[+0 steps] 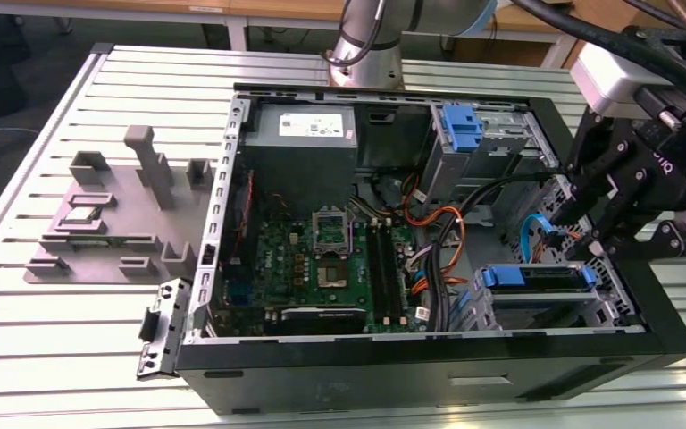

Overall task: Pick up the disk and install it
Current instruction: 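Insert the first disk wire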

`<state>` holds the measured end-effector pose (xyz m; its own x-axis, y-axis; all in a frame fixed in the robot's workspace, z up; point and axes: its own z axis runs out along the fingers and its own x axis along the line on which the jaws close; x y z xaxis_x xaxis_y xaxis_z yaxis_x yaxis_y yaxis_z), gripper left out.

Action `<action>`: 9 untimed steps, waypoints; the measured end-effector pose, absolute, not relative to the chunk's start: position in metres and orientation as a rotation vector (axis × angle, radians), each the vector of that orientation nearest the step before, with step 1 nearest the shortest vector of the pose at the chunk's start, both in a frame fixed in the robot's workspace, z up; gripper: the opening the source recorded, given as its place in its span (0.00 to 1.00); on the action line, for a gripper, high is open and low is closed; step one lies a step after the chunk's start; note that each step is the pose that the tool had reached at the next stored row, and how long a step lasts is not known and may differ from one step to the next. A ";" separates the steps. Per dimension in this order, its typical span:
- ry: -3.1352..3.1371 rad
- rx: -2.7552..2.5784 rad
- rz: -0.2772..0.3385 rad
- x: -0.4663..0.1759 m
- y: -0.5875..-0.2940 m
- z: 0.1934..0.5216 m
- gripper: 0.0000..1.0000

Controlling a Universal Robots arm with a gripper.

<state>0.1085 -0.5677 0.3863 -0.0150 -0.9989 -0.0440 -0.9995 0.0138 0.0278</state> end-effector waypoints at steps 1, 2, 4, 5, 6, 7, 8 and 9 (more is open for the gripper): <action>2.228 -2.196 0.079 0.108 -0.568 0.386 0.42; 2.228 -2.196 0.079 0.108 -0.567 0.386 0.42; 2.228 -2.197 0.079 0.108 -0.567 0.386 0.42; 2.228 -2.197 0.079 0.108 -0.567 0.386 0.42; 2.228 -2.197 0.079 0.108 -0.567 0.386 0.42; 2.228 -2.197 0.079 0.108 -0.566 0.386 0.42; 2.228 -2.197 0.079 0.108 -0.565 0.386 0.42; 2.228 -2.197 0.079 0.109 -0.564 0.386 0.42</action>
<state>0.1085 -0.5643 0.3860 -0.0148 -0.9989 -0.0441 -0.9995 0.0136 0.0278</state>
